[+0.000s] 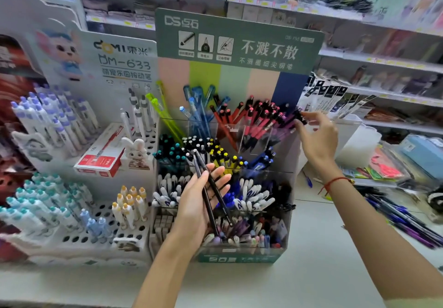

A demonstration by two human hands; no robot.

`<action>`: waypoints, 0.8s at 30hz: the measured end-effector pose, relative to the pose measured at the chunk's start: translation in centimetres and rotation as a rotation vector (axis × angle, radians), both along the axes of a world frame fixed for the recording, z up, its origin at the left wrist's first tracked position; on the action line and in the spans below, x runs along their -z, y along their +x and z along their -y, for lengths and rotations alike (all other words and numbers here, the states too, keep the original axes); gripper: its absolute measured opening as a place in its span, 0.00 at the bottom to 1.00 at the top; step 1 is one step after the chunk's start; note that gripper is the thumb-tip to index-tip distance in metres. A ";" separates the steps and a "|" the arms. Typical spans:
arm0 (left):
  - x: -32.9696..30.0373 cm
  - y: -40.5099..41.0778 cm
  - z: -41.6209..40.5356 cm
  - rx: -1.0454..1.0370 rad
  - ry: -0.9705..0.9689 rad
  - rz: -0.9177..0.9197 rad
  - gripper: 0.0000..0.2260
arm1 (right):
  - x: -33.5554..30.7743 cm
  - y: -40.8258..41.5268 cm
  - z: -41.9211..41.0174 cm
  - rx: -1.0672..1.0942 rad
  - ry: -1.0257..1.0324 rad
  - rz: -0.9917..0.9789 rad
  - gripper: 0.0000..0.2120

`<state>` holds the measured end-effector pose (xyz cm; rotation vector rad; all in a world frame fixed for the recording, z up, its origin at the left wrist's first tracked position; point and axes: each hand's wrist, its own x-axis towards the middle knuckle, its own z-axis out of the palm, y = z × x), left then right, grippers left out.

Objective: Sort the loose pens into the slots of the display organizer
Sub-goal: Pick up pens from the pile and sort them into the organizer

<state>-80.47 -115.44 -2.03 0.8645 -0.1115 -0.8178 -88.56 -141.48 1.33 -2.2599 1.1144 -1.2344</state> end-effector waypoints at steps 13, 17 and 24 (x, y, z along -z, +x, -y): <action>2.0 -1.4 -0.8 -0.309 0.113 0.226 0.17 | 3.8 -0.9 -19.1 -0.711 0.811 -0.070 0.07; 2.4 -1.5 -2.4 -0.390 0.147 0.248 0.18 | 4.3 -1.7 -22.2 -0.779 1.011 0.219 0.12; 3.8 -2.4 -3.3 -0.190 0.196 0.246 0.21 | 4.8 -2.5 -23.9 -0.748 0.962 0.421 0.16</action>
